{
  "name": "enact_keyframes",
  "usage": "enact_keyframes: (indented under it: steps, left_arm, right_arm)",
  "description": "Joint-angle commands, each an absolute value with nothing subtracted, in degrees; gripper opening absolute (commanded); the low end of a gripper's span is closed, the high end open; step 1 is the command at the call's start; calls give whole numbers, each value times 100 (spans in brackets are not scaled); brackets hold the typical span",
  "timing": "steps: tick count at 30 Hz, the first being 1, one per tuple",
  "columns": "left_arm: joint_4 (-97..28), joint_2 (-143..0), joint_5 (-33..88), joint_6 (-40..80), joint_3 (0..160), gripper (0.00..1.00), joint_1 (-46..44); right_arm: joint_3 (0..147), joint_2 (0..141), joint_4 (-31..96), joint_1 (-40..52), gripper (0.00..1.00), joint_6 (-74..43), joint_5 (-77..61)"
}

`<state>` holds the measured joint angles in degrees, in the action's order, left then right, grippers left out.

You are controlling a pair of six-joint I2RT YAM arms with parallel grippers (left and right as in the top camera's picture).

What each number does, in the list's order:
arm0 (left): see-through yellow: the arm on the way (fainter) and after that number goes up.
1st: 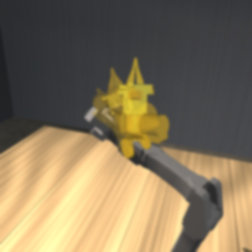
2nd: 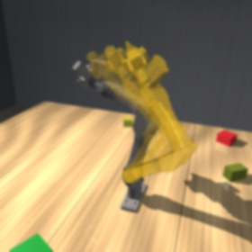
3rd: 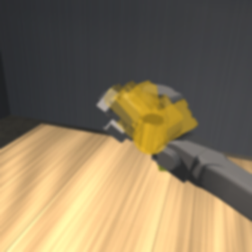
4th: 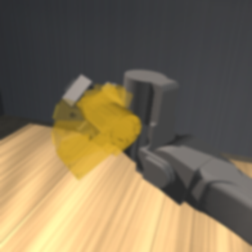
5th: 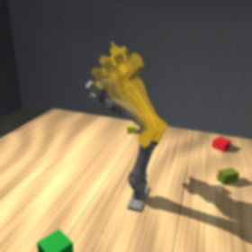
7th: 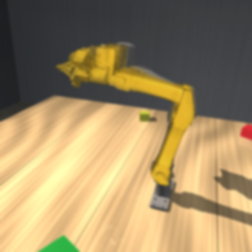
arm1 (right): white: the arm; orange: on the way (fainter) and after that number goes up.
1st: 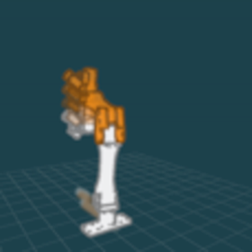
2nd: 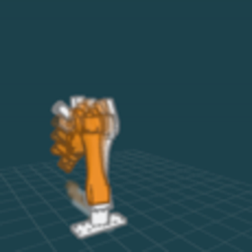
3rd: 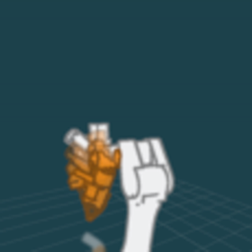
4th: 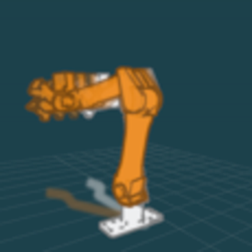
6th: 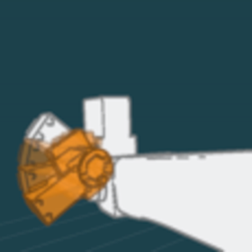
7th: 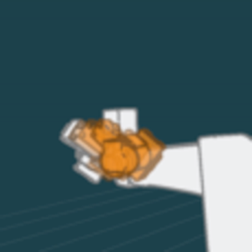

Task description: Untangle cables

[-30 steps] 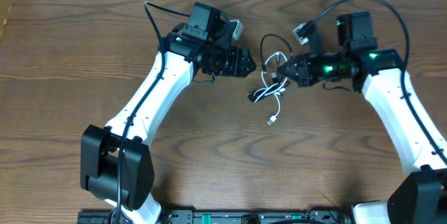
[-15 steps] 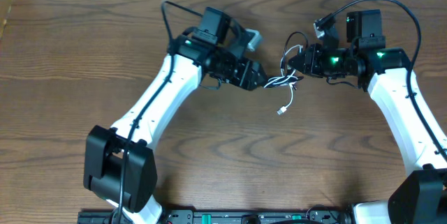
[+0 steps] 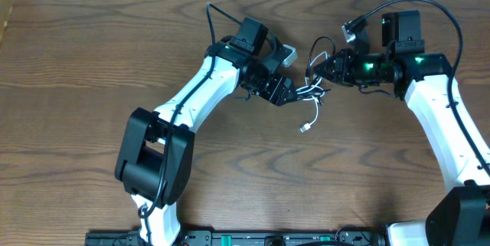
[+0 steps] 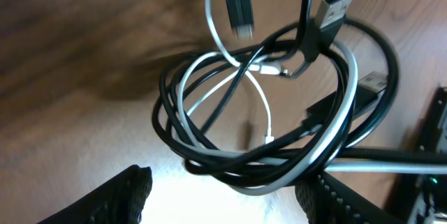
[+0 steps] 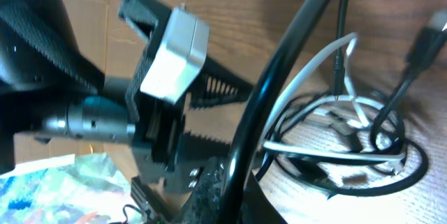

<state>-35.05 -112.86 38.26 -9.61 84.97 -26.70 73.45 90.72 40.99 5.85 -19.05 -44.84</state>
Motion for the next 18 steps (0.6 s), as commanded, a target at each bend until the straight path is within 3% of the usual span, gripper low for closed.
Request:
enact_keyframes:
  steps: [1,14,18]
  left_arm:
    - [-3350,-11310,3859,-1116,8523,71,-2661]
    - [-3015,-11555,3857,-1391,8523,50,-3105]
    - [-2856,-11559,3905,-1389,8523,33,-3144]
  right_arm:
    - [7452,9021,4185,563,1,-1712,-4737]
    - [7452,9021,4263,561,1,-1704,-4860]
    - [7452,9021,4296,554,1,-1664,-4858]
